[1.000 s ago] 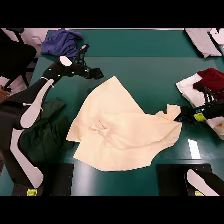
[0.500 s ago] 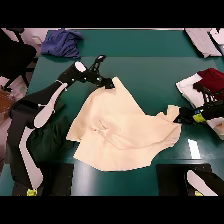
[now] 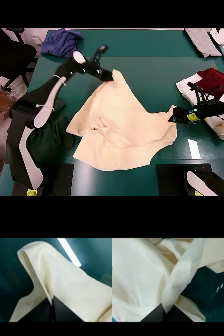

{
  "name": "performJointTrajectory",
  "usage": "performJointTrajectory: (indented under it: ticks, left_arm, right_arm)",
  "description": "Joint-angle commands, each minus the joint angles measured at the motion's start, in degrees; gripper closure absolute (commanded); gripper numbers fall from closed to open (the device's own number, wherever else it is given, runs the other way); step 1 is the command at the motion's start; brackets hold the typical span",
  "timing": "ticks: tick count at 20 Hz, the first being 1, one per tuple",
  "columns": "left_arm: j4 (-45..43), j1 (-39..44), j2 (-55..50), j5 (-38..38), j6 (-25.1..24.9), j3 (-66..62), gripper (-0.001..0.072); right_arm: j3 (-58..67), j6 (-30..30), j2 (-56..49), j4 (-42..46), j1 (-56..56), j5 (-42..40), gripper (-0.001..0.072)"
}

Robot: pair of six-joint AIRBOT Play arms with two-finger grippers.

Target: Fold the shirts.

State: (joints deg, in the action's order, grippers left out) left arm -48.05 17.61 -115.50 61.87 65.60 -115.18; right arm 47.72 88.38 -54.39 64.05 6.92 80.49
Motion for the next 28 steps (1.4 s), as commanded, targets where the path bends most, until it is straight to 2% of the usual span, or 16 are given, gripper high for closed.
performJointTrajectory:
  ticks: [1,6,8,10,13,16,20,23,26,28]
  left_arm:
    - [-1.81,-3.89,4.22,5.07,5.68,-6.58,0.0683]
    - [-9.51,-6.93,18.49,-3.39,6.49,-6.05,0.0684]
    - [-10.01,-6.93,23.56,-6.97,6.60,-6.08,0.0683]
    - [-10.38,-6.93,28.33,-8.17,7.48,-6.05,0.0683]
    - [-10.75,-6.64,34.07,-4.92,7.61,-6.05,0.0683]
    - [-12.79,-6.64,39.47,0.26,8.76,-6.05,0.0683]
    - [-14.34,-6.64,47.63,9.35,13.75,-6.05,0.0683]
    - [-14.80,-6.64,51.67,17.31,18.32,-6.01,0.0683]
    - [-15.06,-6.64,52.48,24.90,21.11,-4.20,0.0683]
    - [-15.50,-6.64,52.46,24.92,20.96,1.81,0.0684]
  right_arm:
    - [0.37,-0.74,2.89,-3.26,4.00,-5.42,0.0690]
    - [10.80,-9.46,8.11,-21.11,17.57,-22.36,0.0691]
    - [19.17,-12.87,5.99,-29.29,22.25,-22.49,0.0690]
    - [28.74,-13.44,1.60,-33.66,25.00,-16.22,0.0690]
    - [39.28,-11.85,-1.97,-34.53,25.16,-8.52,0.0690]
    - [43.85,-9.73,0.92,-33.83,25.00,-2.91,0.0690]
    - [44.74,-7.32,11.37,-33.53,29.66,-2.05,0.0691]
    - [44.76,-4.15,16.81,-28.50,31.95,-4.24,0.0691]
    - [44.74,-2.29,14.73,-28.57,31.95,-3.76,0.0691]
    - [44.72,-2.56,9.49,-28.50,31.08,-3.85,0.0692]
